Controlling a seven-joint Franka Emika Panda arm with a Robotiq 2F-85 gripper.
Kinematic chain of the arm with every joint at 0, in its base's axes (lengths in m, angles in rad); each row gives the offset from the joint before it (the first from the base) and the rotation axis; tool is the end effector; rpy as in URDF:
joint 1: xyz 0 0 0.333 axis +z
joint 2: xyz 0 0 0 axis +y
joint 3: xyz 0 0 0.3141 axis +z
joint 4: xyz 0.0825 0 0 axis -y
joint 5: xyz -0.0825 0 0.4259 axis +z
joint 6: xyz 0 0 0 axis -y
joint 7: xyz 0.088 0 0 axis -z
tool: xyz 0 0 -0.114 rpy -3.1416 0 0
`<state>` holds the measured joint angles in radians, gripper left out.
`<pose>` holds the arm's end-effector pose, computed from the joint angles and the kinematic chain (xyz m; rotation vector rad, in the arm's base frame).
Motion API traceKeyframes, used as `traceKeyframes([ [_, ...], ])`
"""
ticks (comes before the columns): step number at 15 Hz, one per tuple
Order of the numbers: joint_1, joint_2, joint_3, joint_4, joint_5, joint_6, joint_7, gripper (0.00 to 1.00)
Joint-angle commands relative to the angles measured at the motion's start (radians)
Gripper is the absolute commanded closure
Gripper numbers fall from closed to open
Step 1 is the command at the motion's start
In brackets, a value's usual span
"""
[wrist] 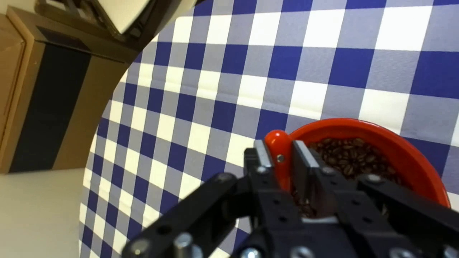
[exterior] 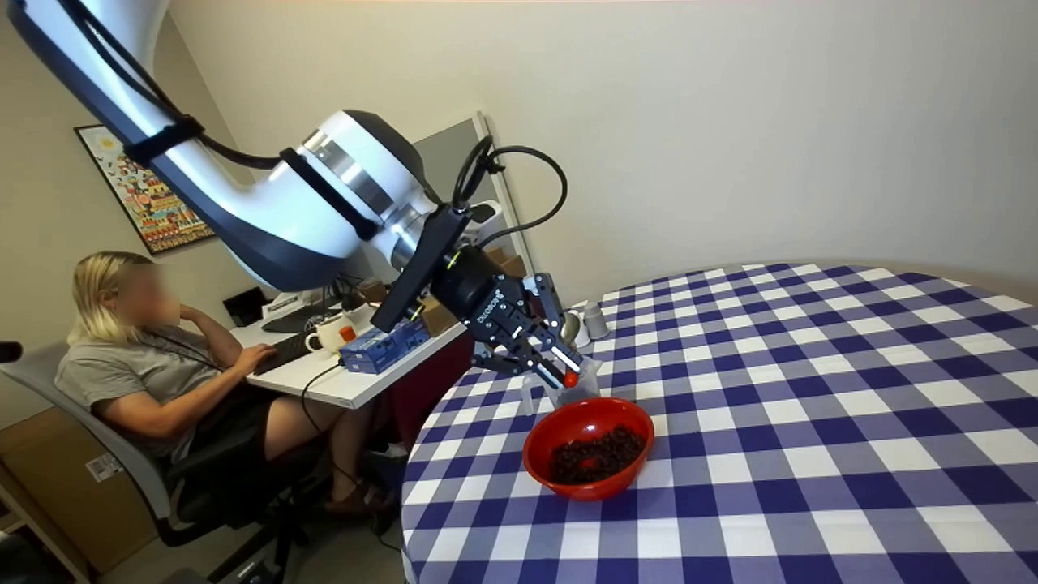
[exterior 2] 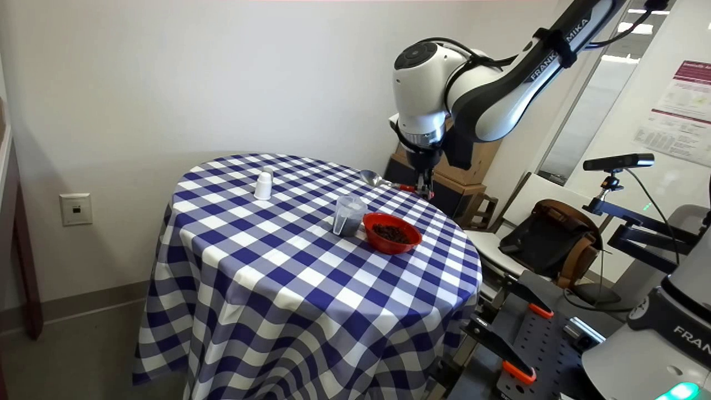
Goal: Use the spoon to transfer one scoop of contents from the orange bowl to the clear jar
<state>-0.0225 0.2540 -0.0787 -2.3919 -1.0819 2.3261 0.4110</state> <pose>0.4876 -0.0720 0.1515 2.3903 0.4711 -0.2299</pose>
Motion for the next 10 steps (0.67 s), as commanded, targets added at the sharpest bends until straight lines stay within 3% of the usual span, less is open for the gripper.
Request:
traceKeyframes([
  [1,-0.061,-0.029,-0.033,0.037,0.105,0.003,-0.016,0.93],
  [6,-0.162,0.046,-0.101,0.218,0.309,-0.007,-0.123,0.93],
  [10,-0.222,0.144,-0.118,0.312,0.542,-0.026,-0.269,0.93],
])
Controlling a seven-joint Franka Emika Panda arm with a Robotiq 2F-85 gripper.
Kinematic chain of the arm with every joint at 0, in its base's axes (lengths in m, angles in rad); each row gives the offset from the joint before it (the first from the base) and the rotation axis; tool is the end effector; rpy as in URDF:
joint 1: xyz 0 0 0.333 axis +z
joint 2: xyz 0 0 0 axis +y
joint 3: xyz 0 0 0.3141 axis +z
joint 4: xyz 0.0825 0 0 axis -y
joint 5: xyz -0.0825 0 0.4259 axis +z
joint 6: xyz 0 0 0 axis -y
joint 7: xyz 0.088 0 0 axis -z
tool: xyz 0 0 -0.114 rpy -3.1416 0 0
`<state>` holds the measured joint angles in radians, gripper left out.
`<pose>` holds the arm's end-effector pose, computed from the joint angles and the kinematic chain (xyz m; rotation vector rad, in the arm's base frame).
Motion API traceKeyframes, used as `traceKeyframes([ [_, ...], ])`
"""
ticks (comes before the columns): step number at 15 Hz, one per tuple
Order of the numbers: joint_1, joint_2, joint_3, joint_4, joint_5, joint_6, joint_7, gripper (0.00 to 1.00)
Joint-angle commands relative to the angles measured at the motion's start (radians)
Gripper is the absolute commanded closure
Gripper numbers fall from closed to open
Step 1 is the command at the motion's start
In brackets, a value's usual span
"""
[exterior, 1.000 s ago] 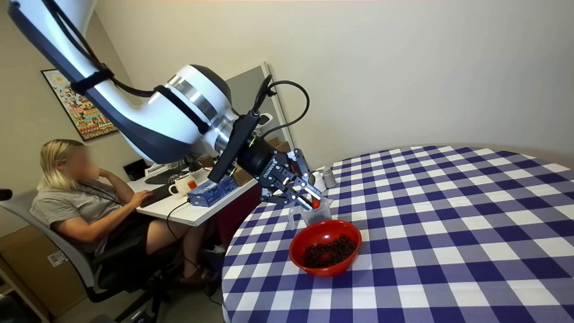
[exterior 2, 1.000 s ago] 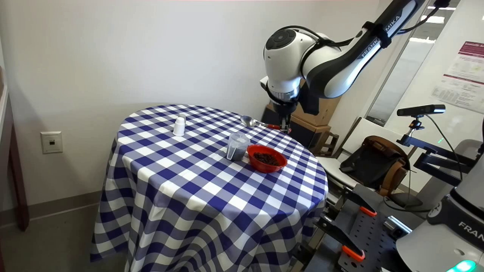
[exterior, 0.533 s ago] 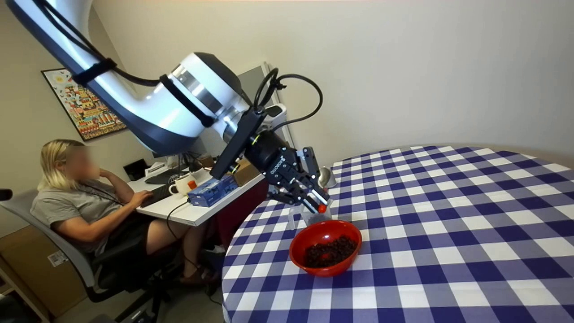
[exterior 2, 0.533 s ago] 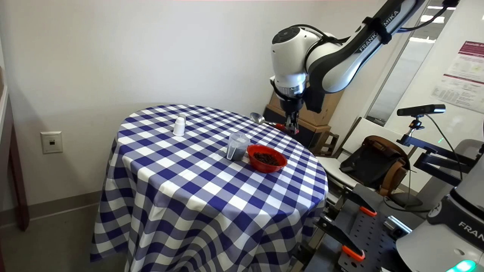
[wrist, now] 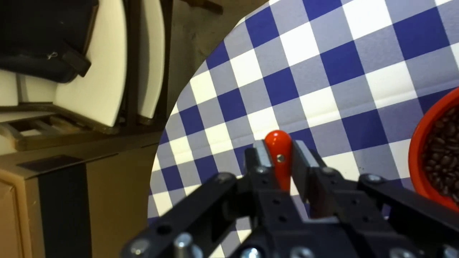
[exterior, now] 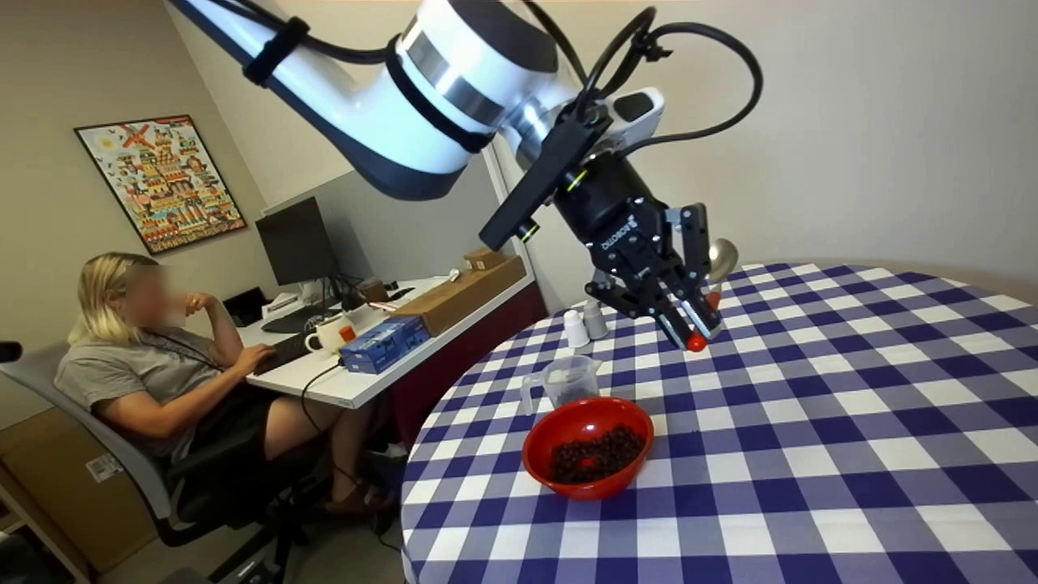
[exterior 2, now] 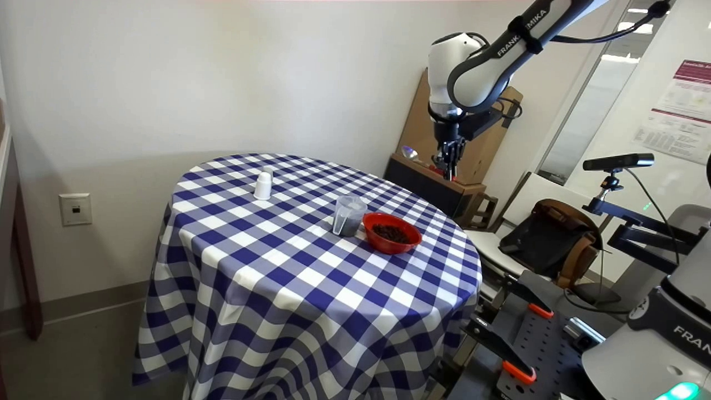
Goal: Use the spoon to transfer one scoop of contents from the orange bowl to the clear jar
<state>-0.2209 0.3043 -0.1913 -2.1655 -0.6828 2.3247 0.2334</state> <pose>0.5228 -0.2468 0.2077 2.6246 -0.1657 -0.2568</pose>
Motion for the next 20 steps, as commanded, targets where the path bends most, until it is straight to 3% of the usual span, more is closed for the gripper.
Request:
traceKeyframes([
  [1,-0.033,0.119,-0.006,0.100,0.201,-0.028,-0.126,0.93],
  [7,-0.088,0.296,-0.028,0.194,0.393,-0.022,-0.249,0.93],
  [15,-0.163,0.460,-0.018,0.293,0.453,-0.042,-0.417,0.93],
  [20,-0.165,0.504,0.005,0.308,0.467,-0.070,-0.500,0.93],
])
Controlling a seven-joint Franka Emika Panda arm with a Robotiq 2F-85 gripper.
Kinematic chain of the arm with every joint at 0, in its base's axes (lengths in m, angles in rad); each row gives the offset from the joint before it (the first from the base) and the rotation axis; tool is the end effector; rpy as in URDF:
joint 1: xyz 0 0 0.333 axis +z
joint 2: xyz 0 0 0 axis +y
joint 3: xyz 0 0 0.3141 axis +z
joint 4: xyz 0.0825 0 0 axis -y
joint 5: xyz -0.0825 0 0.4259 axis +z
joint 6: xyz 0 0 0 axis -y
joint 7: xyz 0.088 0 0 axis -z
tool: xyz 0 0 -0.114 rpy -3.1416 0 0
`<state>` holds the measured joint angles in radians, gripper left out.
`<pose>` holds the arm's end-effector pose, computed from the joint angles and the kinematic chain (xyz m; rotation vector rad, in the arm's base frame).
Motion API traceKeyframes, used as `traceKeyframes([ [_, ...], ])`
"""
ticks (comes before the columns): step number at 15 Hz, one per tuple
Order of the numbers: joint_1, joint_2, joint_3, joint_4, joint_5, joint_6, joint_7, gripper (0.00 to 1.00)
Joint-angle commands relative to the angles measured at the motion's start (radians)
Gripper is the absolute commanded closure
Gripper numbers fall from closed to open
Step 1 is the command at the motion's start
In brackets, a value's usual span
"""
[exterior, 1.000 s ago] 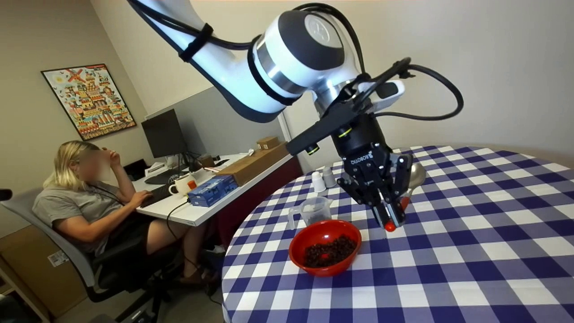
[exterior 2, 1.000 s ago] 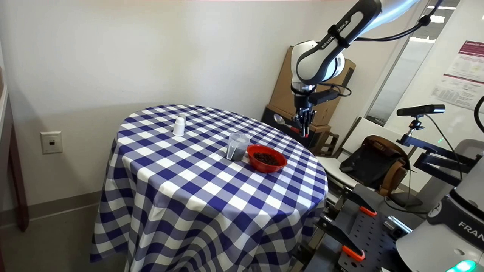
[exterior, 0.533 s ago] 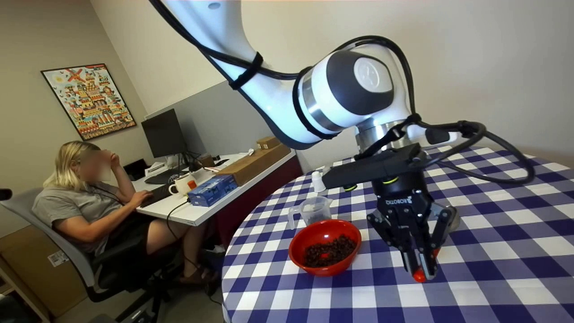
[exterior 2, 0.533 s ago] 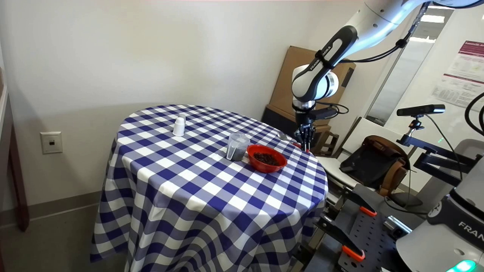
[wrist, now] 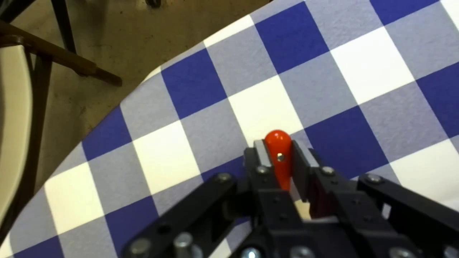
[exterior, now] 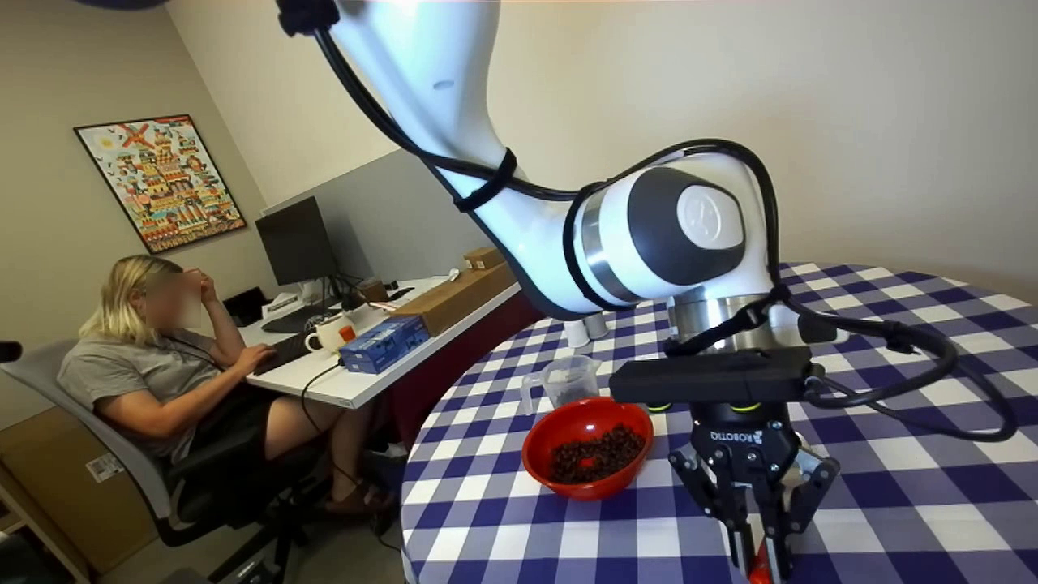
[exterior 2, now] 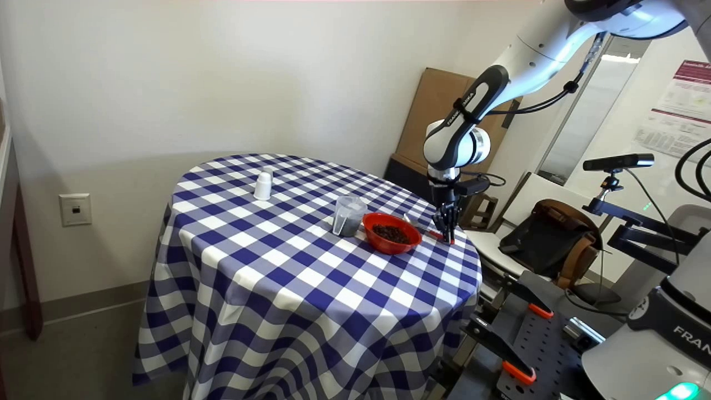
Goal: Use the spoon to transfer one scoop of contents from the orange bowl to the clear jar
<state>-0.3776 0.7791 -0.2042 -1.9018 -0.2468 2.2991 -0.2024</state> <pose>0.4819 -0.3370 0.0257 2.9178 -0.2163 -0.6890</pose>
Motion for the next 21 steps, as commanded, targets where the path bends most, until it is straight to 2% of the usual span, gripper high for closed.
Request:
traceKeyframes([
  [1,-0.005,0.030,0.019,0.050,0.031,-0.052,-0.067,0.55],
  [3,0.004,0.026,0.018,0.059,0.029,-0.080,-0.060,0.49],
  [6,0.003,0.000,0.033,0.067,0.055,-0.136,-0.057,0.27],
  [8,-0.007,-0.042,0.059,0.075,0.124,-0.187,-0.045,0.12],
  [9,-0.001,-0.070,0.062,0.072,0.160,-0.190,-0.016,0.04],
  [10,0.009,-0.105,0.063,0.062,0.189,-0.166,0.011,0.01],
  [13,0.059,-0.245,0.063,0.007,0.235,-0.106,0.084,0.00],
  [16,0.121,-0.393,0.064,-0.064,0.207,-0.060,0.111,0.00],
  [19,0.194,-0.555,0.062,-0.185,0.179,0.018,0.179,0.00],
  [21,0.236,-0.659,0.069,-0.254,0.179,0.011,0.244,0.00],
])
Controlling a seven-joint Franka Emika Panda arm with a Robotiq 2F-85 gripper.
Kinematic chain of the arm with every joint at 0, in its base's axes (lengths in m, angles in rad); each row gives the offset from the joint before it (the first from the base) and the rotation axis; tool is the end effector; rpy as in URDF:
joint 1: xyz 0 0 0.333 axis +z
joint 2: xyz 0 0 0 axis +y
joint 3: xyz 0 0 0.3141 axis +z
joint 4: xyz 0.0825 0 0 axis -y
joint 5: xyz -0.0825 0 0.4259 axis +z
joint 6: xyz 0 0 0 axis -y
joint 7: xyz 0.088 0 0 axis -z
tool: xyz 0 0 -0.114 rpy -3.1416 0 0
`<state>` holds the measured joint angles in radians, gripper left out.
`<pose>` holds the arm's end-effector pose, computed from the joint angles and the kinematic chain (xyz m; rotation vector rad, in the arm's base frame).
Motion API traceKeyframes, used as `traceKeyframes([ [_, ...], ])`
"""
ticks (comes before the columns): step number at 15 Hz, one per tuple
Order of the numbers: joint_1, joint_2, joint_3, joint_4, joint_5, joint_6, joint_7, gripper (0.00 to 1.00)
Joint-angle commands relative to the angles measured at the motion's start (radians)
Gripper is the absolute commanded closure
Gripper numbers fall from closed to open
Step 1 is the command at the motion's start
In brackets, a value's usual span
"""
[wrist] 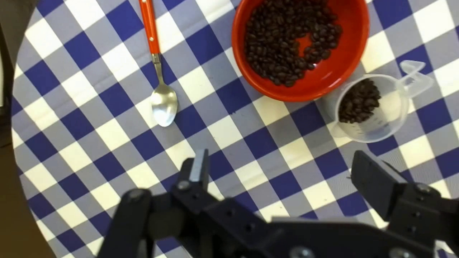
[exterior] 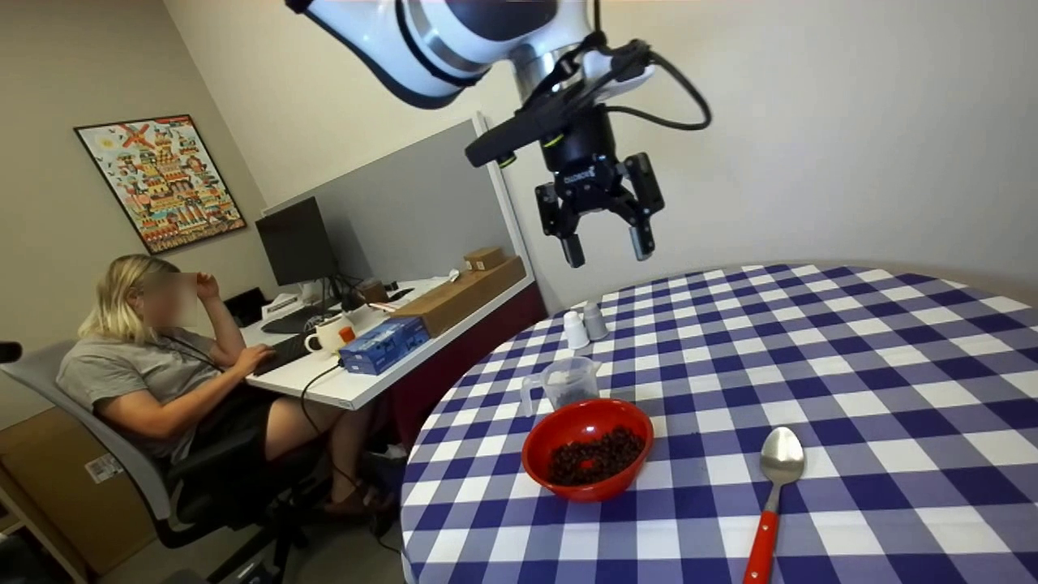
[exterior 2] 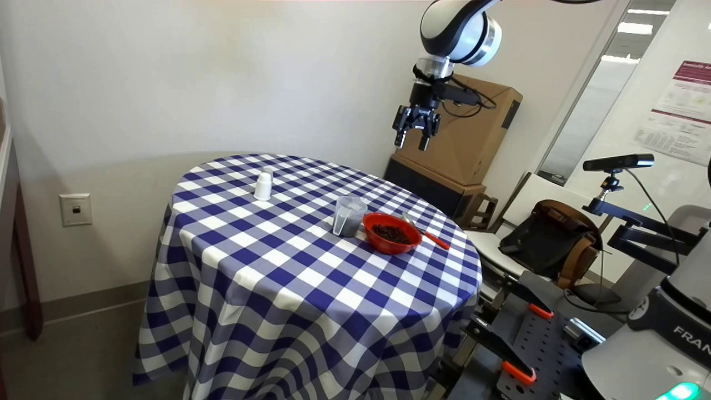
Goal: Use the spoon to transfer one scoop of contents from the orange bowl to the clear jar
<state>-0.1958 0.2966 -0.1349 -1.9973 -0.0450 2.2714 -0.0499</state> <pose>0.5961 -0.2046 0.2751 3.0496 -0.3770 -0.0520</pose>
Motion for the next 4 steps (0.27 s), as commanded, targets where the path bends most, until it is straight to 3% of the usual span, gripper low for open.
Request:
traceKeyframes([
  [1,0.027,-0.048,-0.004,-0.033,0.001,0.001,0.027,0.00],
  [4,0.041,-0.087,-0.002,-0.056,0.001,-0.005,0.037,0.00],
])
